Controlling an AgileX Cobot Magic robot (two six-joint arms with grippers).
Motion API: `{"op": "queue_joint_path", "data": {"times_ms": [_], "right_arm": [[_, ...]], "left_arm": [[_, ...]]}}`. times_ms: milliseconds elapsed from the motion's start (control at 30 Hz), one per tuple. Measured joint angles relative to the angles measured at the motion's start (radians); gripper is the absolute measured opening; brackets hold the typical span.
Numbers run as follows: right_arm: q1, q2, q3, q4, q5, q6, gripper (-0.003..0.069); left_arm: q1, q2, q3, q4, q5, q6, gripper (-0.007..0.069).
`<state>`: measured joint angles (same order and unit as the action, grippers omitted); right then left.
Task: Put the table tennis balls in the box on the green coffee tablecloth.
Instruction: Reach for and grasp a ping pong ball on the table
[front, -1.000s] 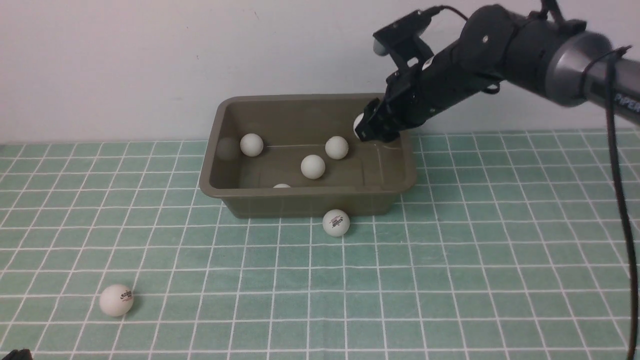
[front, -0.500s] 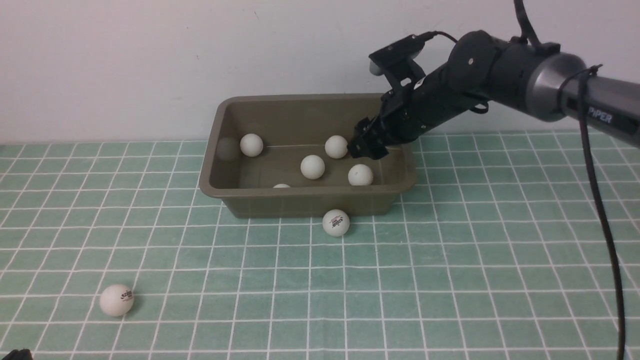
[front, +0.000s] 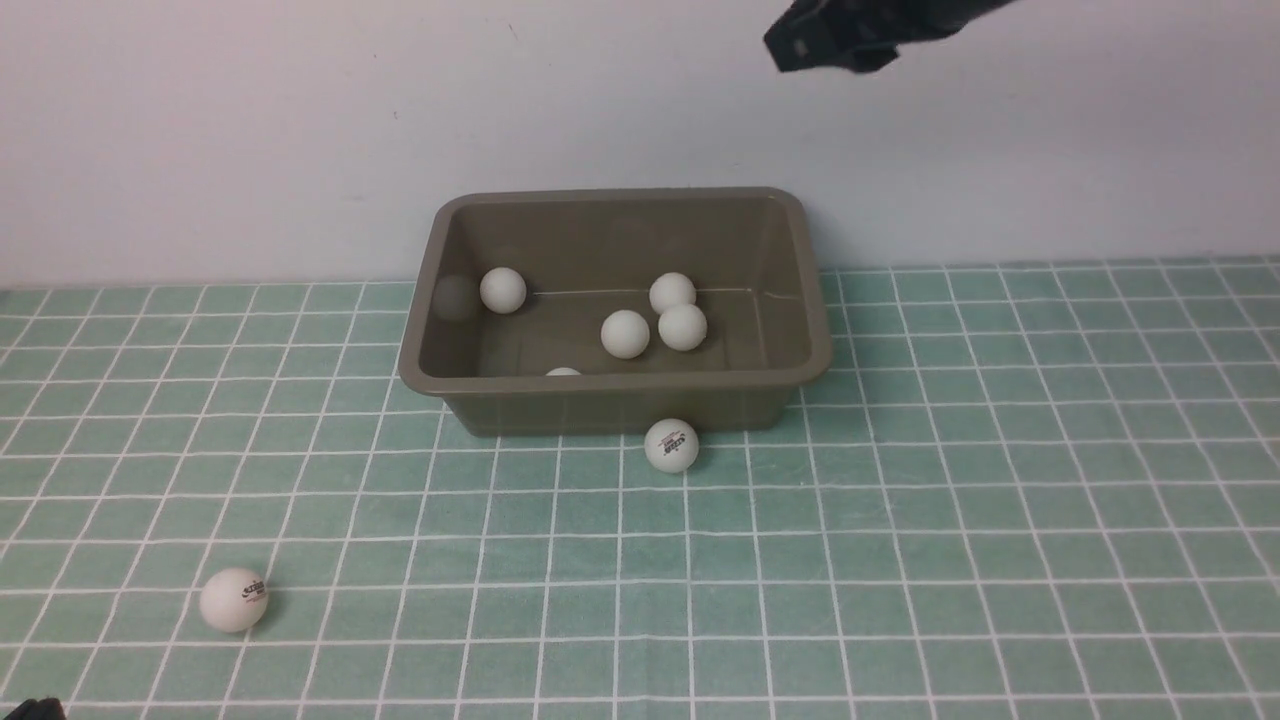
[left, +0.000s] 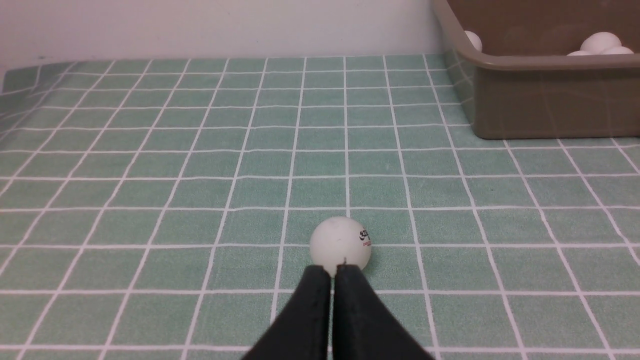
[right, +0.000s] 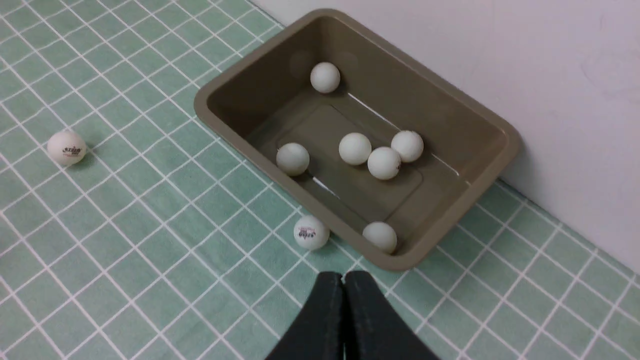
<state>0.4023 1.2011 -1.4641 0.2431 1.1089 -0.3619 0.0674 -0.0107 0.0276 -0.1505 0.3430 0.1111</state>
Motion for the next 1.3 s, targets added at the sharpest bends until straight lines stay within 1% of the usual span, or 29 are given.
{"op": "queue_joint_path", "data": {"times_ms": [100,167,267,300,367,467,567,633,700,833,867,1000,1100,1300], "right_arm": [[0.000,-0.169,0.230,-0.008,-0.102,0.055,-0.0010],[0.000,-0.230,0.340,-0.008,-0.161,0.075,-0.0010],[0.000,-0.305,0.561,0.007,-0.283,0.094,-0.0010],[0.000,-0.311,0.641,0.017,-0.335,0.090,-0.0010],[0.000,-0.311,0.725,0.030,-0.424,0.071,-0.0010],[0.000,-0.298,0.864,0.055,-0.604,0.026,-0.0010],[0.001,-0.274,0.958,0.081,-0.772,-0.023,-0.0010],[0.019,-0.240,1.020,0.101,-0.896,-0.060,-0.0010],[0.050,-0.207,1.054,0.105,-0.957,-0.093,-0.0010],[0.184,-0.119,1.078,0.101,-1.086,-0.180,-0.0010],[0.224,-0.087,1.078,0.100,-1.135,-0.190,-0.0010],[0.312,0.024,1.077,0.098,-1.290,-0.196,-0.0010],[0.343,0.148,1.060,0.102,-1.400,-0.184,-0.0010],[0.349,0.330,1.004,0.102,-1.529,-0.129,-0.0010]], "left_arm": [[0.000,0.000,0.000,0.000,0.000,0.000,-0.0005],[0.000,0.000,0.000,0.000,0.000,0.000,-0.0005],[0.000,0.000,0.000,0.000,0.000,0.000,-0.0005],[0.000,0.000,0.000,0.000,0.000,0.000,-0.0005],[0.000,0.000,0.000,0.000,0.000,0.000,-0.0005],[0.000,0.000,0.000,0.000,0.000,0.000,-0.0005],[0.000,0.000,0.000,0.000,0.000,0.000,-0.0005],[0.000,0.000,0.000,0.000,0.000,0.000,-0.0005],[0.000,0.000,0.000,0.000,0.000,0.000,-0.0005],[0.000,0.000,0.000,0.000,0.000,0.000,-0.0005],[0.000,0.000,0.000,0.000,0.000,0.000,-0.0005],[0.000,0.000,0.000,0.000,0.000,0.000,-0.0005],[0.000,0.000,0.000,0.000,0.000,0.000,-0.0005],[0.000,0.000,0.000,0.000,0.000,0.000,-0.0005]]}}
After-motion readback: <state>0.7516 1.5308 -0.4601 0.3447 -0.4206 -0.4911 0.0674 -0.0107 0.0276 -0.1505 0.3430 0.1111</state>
